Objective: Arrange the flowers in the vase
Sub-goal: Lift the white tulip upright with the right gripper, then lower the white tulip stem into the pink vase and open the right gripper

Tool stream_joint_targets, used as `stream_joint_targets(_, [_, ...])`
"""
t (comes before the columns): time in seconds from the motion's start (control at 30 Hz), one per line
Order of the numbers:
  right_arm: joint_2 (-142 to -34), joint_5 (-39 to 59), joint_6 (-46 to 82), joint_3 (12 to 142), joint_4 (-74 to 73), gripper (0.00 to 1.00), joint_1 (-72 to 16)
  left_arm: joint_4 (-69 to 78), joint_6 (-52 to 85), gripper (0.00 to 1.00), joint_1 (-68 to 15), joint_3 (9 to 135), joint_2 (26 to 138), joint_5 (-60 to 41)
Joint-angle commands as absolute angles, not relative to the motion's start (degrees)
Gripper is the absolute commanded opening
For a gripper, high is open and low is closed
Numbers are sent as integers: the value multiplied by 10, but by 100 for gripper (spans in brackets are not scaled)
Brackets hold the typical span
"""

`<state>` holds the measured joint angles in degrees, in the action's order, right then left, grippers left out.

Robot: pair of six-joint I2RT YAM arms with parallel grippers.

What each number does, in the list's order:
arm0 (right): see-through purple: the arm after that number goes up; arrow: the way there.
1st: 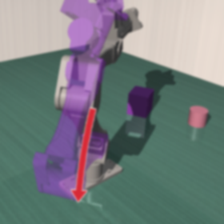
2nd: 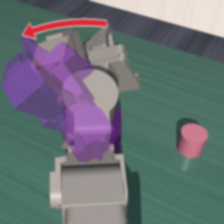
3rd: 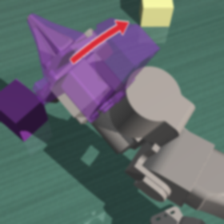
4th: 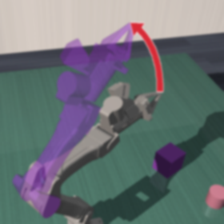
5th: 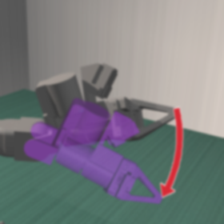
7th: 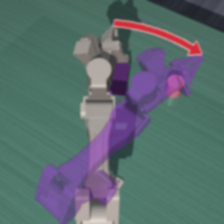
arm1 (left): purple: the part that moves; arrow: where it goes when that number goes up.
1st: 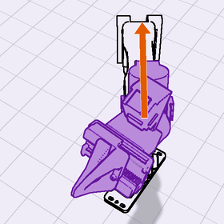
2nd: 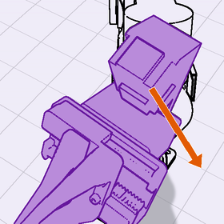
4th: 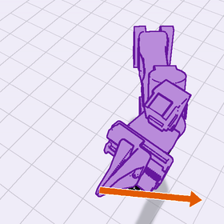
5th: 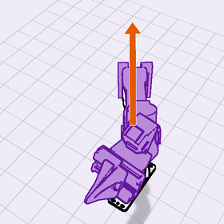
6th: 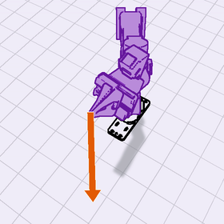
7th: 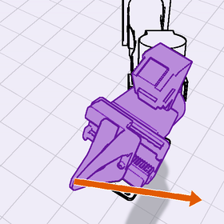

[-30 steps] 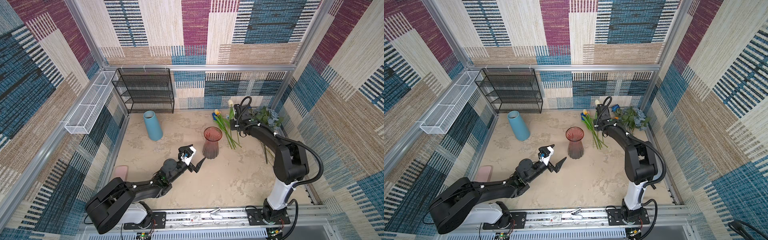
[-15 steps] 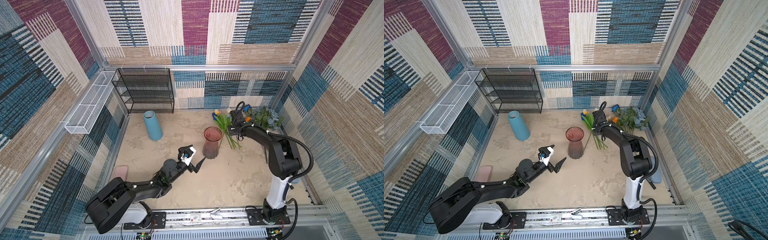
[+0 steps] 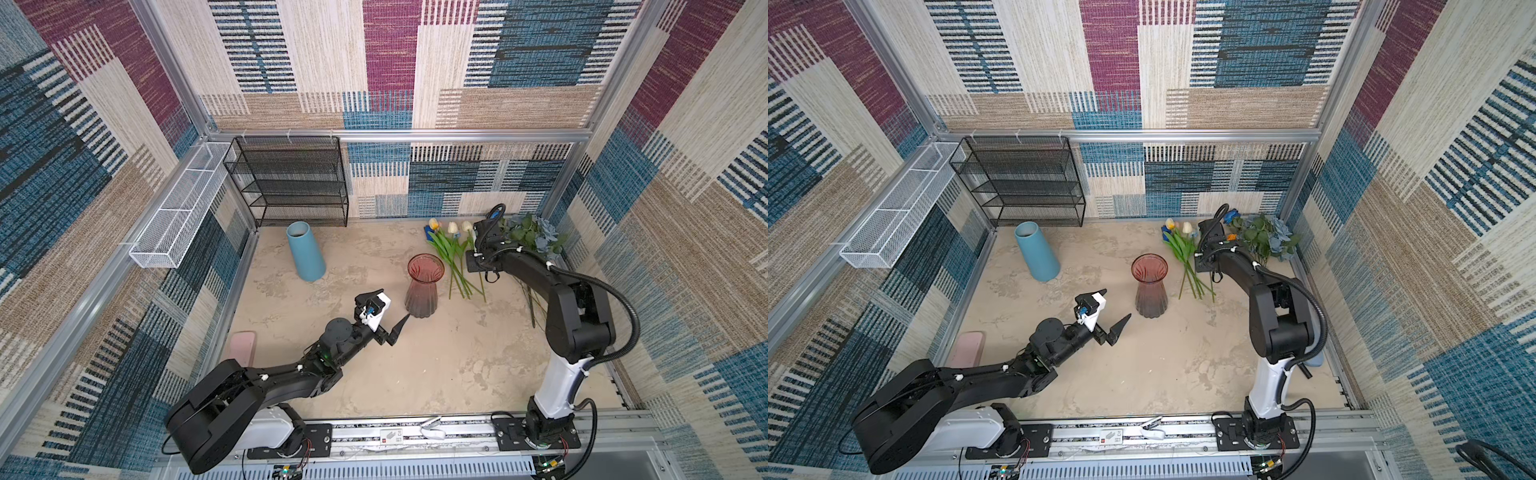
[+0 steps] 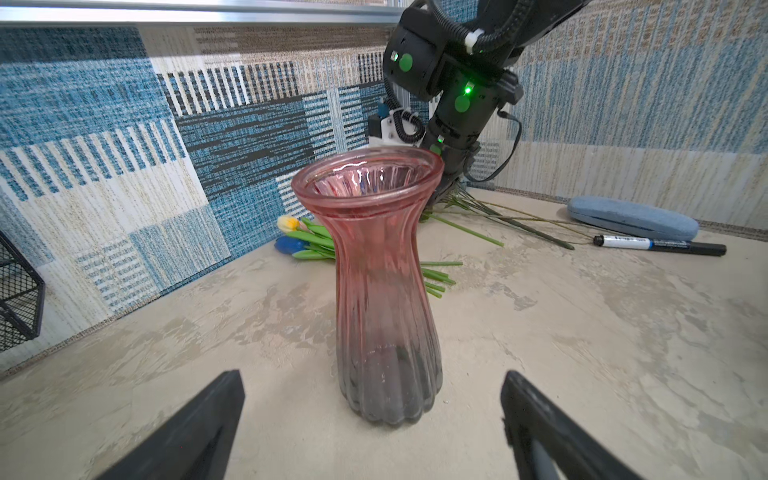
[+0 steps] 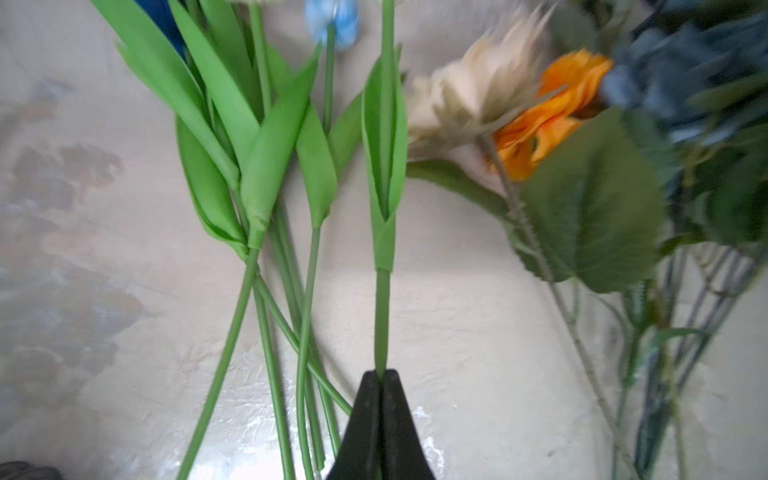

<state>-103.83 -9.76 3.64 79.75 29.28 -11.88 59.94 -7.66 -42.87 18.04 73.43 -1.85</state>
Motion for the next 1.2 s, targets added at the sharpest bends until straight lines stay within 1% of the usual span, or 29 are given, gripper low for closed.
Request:
stream_joint_targets(0.0, [-967, -37, 44, 780, 200, 0, -121, 605, -80, 99, -429, 175, 705, -2])
stream_joint_targets(0.07, [-903, 7, 47, 753, 143, 0, -121, 605, -77, 99, -429, 170, 678, 0])
stream_joint_targets(0.2, [-783, 154, 64, 692, -1, 0, -124, 586, -76, 99, -429, 162, 621, 8])
stream_joint_targets(0.27, [-738, 235, 94, 651, -107, 0, -130, 575, -82, 99, -428, 158, 601, 11])
stream_joint_targets(0.33, [-700, 313, 136, 600, -254, 0, -139, 568, -86, 99, -428, 156, 591, 20])
stream_joint_targets(0.43, [-689, 371, 181, 552, -423, 0, -158, 580, -91, 99, -428, 150, 596, 24])
stream_joint_targets(0.57, [-721, 389, 196, 530, -555, 0, -197, 605, -84, 99, -428, 143, 611, 17])
stream_joint_targets(0.73, [-779, 372, 207, 487, -700, 0, -219, 616, -76, 99, -428, 138, 617, 6])
stream_joint_targets(0.83, [-818, 379, 201, 487, -720, 0, -221, 608, -76, 99, -428, 139, 616, 4])
stream_joint_targets(0.93, [-839, 379, 184, 460, -758, 0, -226, 596, -76, 99, -428, 137, 611, 5])
stream_joint_targets(1.17, [-866, 383, 146, 416, -762, 0, -228, 581, -85, 99, -428, 141, 615, 11])
